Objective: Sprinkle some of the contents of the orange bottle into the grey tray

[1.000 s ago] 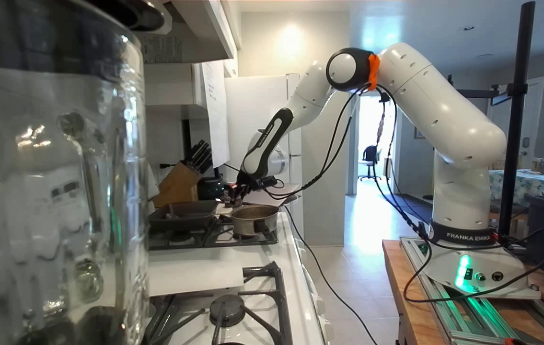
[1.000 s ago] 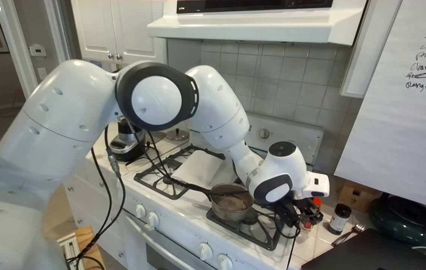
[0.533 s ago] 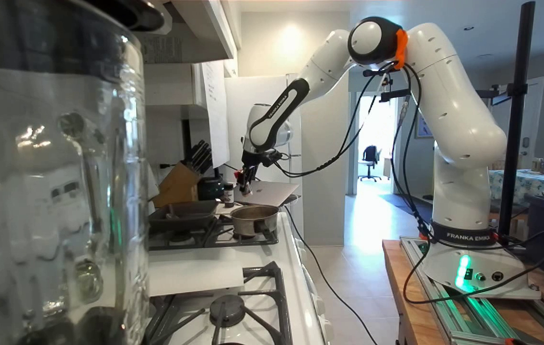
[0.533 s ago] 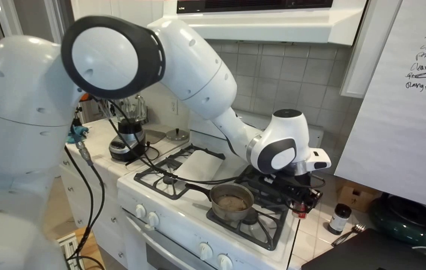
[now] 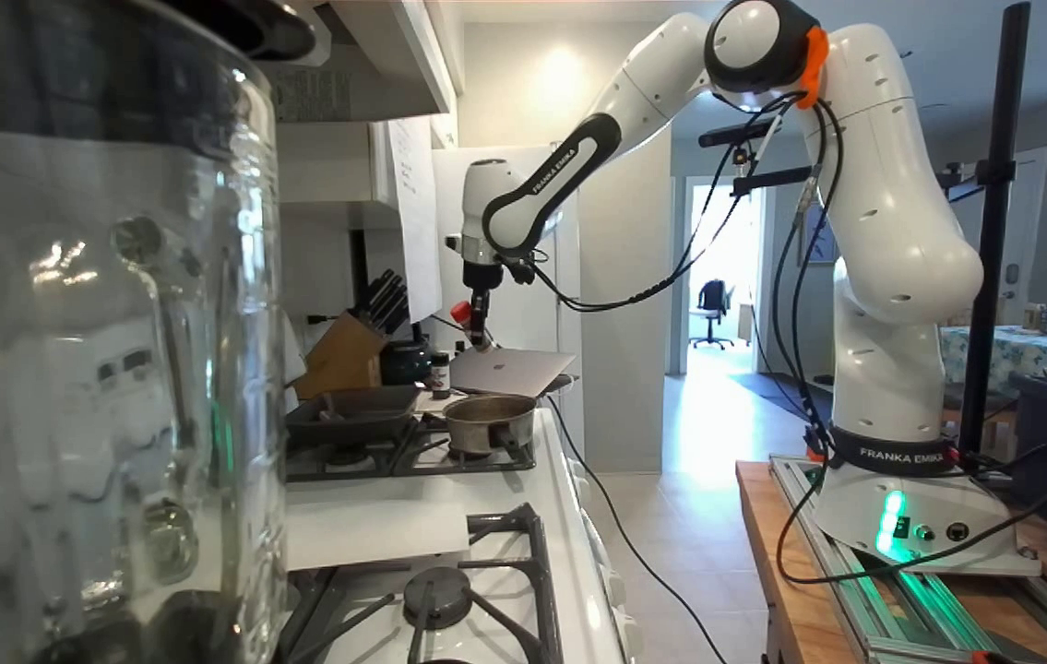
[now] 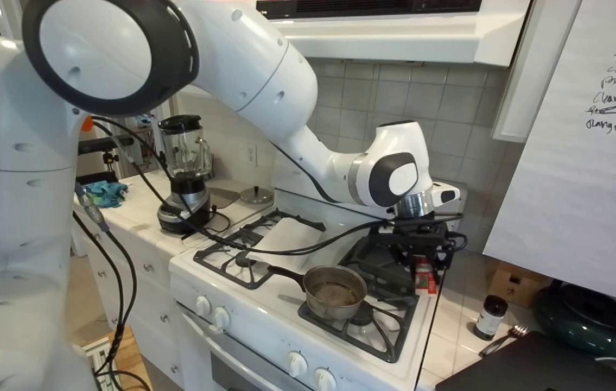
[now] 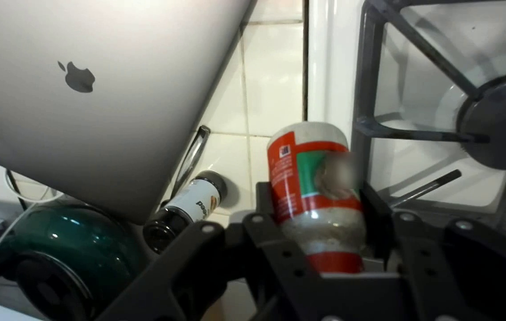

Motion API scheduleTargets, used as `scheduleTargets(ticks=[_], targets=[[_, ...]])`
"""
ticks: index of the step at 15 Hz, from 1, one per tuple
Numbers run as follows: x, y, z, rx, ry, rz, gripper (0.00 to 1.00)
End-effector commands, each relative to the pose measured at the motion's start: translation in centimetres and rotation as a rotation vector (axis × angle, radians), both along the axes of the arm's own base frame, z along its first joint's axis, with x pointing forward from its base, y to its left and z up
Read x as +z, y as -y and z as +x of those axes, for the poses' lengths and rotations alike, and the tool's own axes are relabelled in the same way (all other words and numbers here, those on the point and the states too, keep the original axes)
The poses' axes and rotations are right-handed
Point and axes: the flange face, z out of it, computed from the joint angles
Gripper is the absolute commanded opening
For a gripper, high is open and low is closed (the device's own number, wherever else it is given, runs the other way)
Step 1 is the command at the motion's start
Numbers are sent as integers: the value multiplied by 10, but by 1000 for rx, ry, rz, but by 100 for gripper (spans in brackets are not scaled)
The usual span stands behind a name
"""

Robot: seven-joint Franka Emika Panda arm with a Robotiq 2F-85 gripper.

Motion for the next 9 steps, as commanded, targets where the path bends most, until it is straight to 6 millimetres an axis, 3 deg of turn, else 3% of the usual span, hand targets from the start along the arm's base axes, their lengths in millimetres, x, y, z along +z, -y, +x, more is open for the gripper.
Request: scheduleTargets(ticks=[1, 9], targets=[[12, -34, 1, 153, -90, -82, 23], [23, -97, 22, 413, -279, -309, 23]])
